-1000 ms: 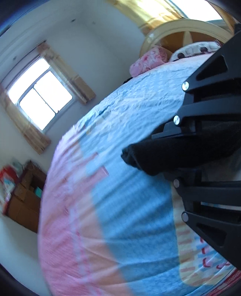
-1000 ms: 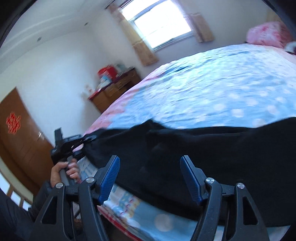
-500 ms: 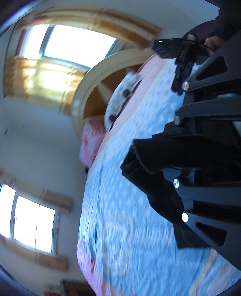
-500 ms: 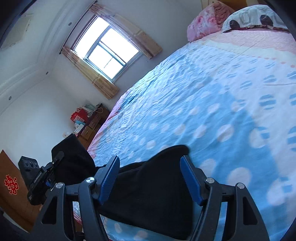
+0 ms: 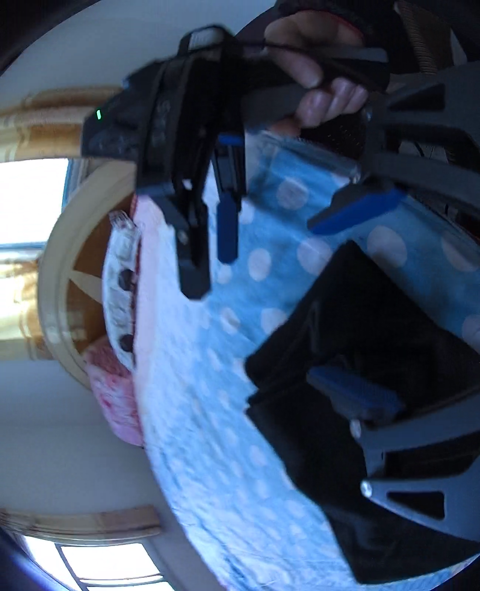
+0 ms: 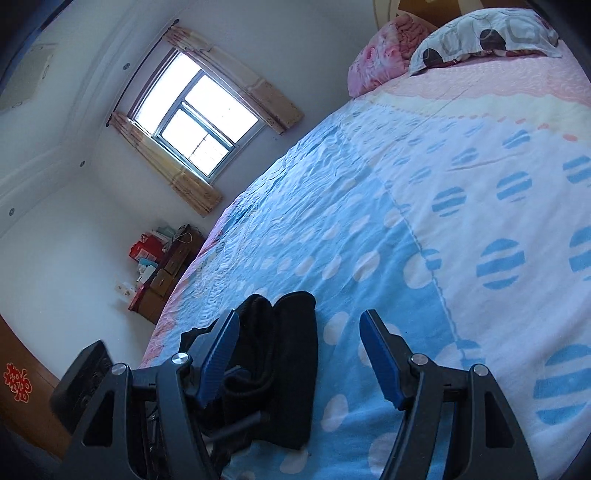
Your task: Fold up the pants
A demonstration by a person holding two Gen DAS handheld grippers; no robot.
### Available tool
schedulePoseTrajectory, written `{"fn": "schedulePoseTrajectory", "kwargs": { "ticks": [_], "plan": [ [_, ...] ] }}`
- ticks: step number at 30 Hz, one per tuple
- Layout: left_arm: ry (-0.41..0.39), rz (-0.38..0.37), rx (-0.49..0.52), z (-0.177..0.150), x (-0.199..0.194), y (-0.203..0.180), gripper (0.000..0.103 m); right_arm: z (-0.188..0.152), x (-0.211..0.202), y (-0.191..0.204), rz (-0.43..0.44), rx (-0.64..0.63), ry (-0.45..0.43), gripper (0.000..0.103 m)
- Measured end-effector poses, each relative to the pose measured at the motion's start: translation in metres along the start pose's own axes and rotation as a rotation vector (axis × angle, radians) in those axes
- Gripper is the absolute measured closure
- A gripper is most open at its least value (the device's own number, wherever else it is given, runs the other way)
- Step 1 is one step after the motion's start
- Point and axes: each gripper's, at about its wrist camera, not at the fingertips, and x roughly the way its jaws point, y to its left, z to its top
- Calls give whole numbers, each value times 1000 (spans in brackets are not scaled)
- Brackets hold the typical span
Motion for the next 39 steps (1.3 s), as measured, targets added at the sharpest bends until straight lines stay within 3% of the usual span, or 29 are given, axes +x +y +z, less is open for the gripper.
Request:
{"fn": "schedulePoseTrajectory", "kwargs": {
  "ticks": [3,5,7,13,16,17,18,20,23,27,33,39],
  "plan": [
    [-27,-15,-21,-2,-23,8,24,2,0,7,31,-4,9,34],
    [-41,-14,-117,-8,-44,34,23,3,3,15,104,5,42,34],
    [-37,46,-218,-14,-60,59,23,3,12,28,158,-23,87,34],
    [-49,204,-437,-48,-103,122,23,5,86,56,100,-219,224,34],
    [-75,263,-512,-62,-122,142,16,-5,116,67,68,-275,276,34],
    [-77,275,-526,-66,-123,145,16,-9,120,70,50,-302,281,39],
    [-78,285,-543,-70,-125,149,16,-14,120,73,29,-337,272,57],
    [-73,293,-563,-74,-124,157,16,-19,119,76,-1,-396,276,76],
    [-73,302,-572,-75,-121,166,16,-17,107,74,16,-363,253,80],
    [-70,290,-574,-75,-110,169,16,-11,78,83,-36,-458,178,80],
    [-10,282,-567,-80,-93,165,16,-14,91,54,-148,-451,209,77],
    [-51,312,-568,-73,-112,172,16,-2,76,43,-66,-323,192,67]
  ]
}}
